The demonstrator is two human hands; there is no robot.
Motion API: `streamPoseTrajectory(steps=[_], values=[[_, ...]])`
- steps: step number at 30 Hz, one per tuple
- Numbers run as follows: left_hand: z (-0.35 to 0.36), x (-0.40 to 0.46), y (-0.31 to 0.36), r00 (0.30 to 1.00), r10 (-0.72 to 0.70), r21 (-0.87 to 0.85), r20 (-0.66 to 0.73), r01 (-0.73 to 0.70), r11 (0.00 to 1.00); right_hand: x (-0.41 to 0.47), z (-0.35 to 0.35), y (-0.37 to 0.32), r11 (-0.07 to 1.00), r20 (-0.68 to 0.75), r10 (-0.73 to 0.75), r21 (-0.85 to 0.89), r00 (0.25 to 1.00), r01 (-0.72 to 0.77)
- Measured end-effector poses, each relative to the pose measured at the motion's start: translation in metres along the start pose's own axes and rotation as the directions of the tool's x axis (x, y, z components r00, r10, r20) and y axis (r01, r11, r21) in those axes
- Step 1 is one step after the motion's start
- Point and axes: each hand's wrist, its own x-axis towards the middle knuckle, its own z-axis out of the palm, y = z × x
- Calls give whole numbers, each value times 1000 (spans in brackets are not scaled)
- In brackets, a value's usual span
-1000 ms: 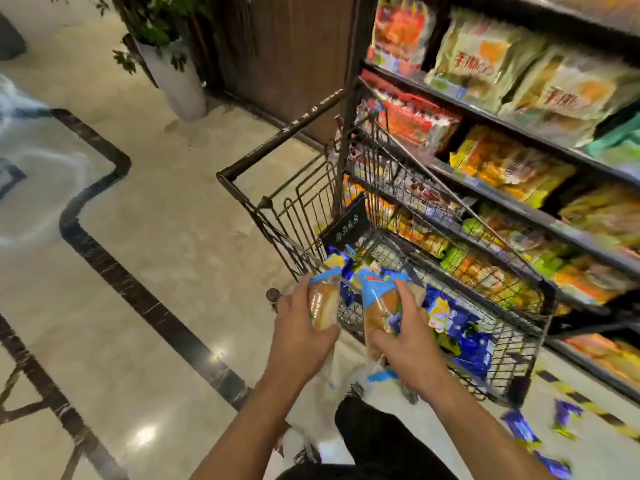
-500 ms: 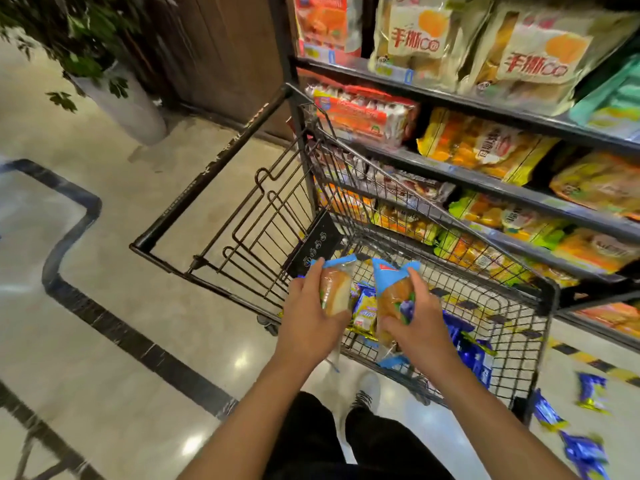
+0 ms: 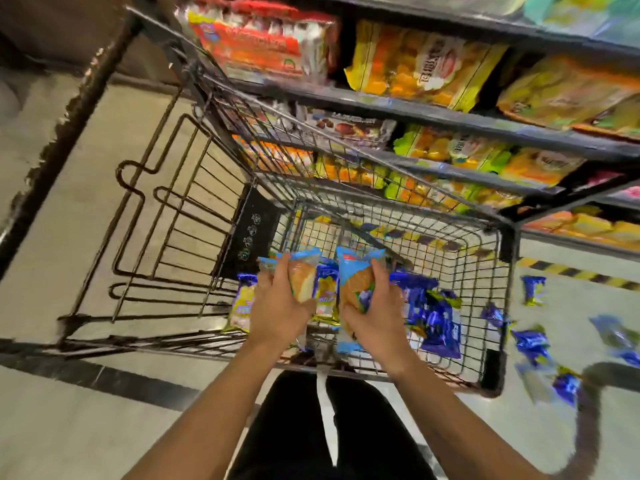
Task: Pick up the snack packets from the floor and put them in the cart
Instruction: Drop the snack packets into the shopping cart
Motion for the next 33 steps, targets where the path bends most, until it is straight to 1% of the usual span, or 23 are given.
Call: streamPoseTrajectory(steps=[4, 6, 10, 12, 16, 20, 27, 33], values=[[28, 26, -9, 996, 5, 75, 89, -12, 997, 24, 30, 18, 993, -6, 121, -15, 993, -121], [42, 38, -15, 991, -15, 138, 137, -4, 990, 33, 43, 29, 990, -31, 134, -37, 991, -135], [64, 60, -28, 982, -40, 167, 185, 9, 986, 48, 62, 50, 975, -29, 194, -108, 981, -196], [72, 67, -31, 979, -41, 205, 200, -1, 979, 52, 69, 57, 965, -42, 237, -103, 971, -240], [82, 74, -30, 972, -61, 280, 227, -5, 960, 52, 80, 64, 956, -52, 269, -110, 962, -273], [82, 69, -33, 958, -71, 288, 279, -12, 957, 49, 84, 65, 943, -51, 294, -147, 955, -298], [80, 63, -29, 967, -71, 310, 244, -8, 951, 50, 85, 63, 946, -31, 297, -124, 954, -299], [73, 57, -26, 974, -72, 314, 216, 0, 950, 40, 78, 59, 947, -43, 294, -122, 955, -297]])
